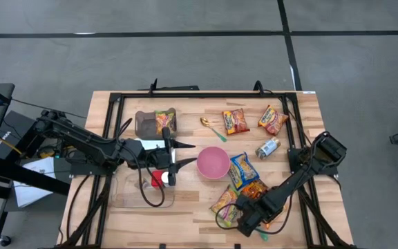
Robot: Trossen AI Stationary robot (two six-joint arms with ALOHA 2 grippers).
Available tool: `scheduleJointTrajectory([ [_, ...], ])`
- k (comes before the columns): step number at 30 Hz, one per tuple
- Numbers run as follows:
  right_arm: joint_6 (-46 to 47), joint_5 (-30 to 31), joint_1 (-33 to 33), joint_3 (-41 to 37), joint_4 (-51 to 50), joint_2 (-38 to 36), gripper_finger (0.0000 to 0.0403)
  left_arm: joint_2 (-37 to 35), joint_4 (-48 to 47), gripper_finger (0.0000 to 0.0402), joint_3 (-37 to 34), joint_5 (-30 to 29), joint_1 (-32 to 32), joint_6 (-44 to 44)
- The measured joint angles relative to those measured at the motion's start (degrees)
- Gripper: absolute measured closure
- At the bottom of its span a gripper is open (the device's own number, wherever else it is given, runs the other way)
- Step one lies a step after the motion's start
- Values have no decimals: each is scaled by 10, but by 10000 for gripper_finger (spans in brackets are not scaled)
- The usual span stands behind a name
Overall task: Pick & Place Food Item
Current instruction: Put the green spoon into the white bin
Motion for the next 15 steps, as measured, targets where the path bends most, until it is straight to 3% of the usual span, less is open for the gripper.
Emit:
scheduleJointTrajectory([
  [8, 2, -9, 0, 0, 4, 0, 390, 0, 0, 229, 0, 0, 0, -1],
  [15, -10, -11, 5, 24, -2, 0, 396, 0, 0, 229, 0, 0, 0, -2],
])
